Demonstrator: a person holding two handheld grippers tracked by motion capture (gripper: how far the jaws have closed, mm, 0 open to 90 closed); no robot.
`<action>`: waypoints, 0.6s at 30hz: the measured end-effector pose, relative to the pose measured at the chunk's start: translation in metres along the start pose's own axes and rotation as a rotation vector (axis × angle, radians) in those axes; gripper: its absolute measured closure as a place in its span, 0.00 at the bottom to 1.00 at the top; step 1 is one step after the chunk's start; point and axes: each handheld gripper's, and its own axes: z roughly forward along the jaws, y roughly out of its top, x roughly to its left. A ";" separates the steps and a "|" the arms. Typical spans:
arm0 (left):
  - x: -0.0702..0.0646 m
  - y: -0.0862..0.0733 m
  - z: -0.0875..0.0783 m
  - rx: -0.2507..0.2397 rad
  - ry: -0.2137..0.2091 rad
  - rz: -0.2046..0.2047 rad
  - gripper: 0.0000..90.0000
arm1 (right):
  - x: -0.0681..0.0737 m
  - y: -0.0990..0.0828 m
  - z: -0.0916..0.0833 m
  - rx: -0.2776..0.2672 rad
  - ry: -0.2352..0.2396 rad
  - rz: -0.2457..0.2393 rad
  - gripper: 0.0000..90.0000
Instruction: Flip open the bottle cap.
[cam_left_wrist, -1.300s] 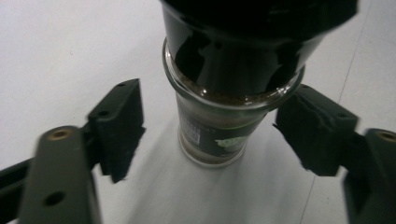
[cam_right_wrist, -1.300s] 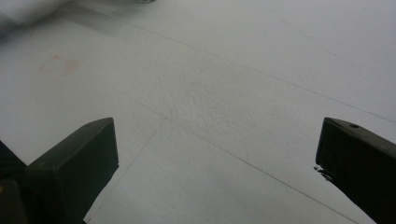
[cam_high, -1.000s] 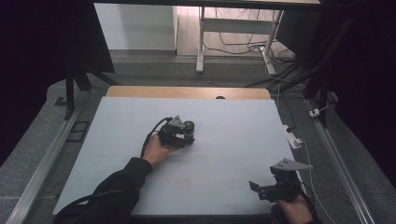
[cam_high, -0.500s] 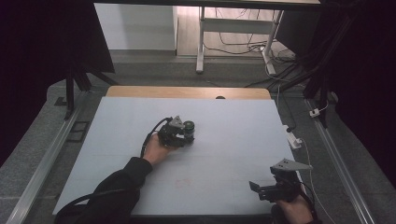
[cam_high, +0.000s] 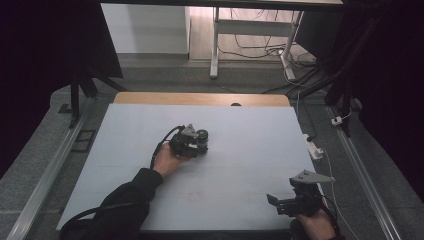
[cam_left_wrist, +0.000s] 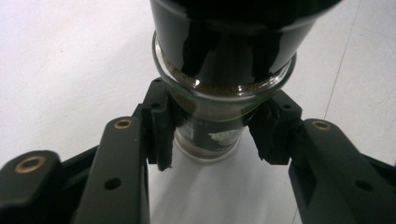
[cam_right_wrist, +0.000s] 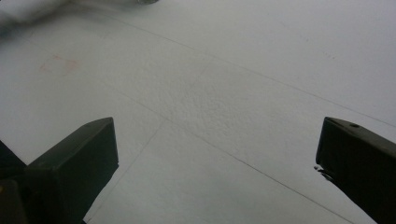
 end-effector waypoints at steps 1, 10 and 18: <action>0.000 0.000 0.000 0.001 0.000 0.002 0.60 | 0.000 0.000 0.000 -0.003 0.001 0.001 0.00; 0.000 0.000 0.000 -0.001 -0.002 -0.003 0.60 | 0.005 0.006 0.001 -0.017 0.040 -0.007 0.00; 0.000 0.000 0.000 0.003 0.001 -0.004 0.60 | 0.012 0.015 0.004 -0.023 0.068 -0.048 0.00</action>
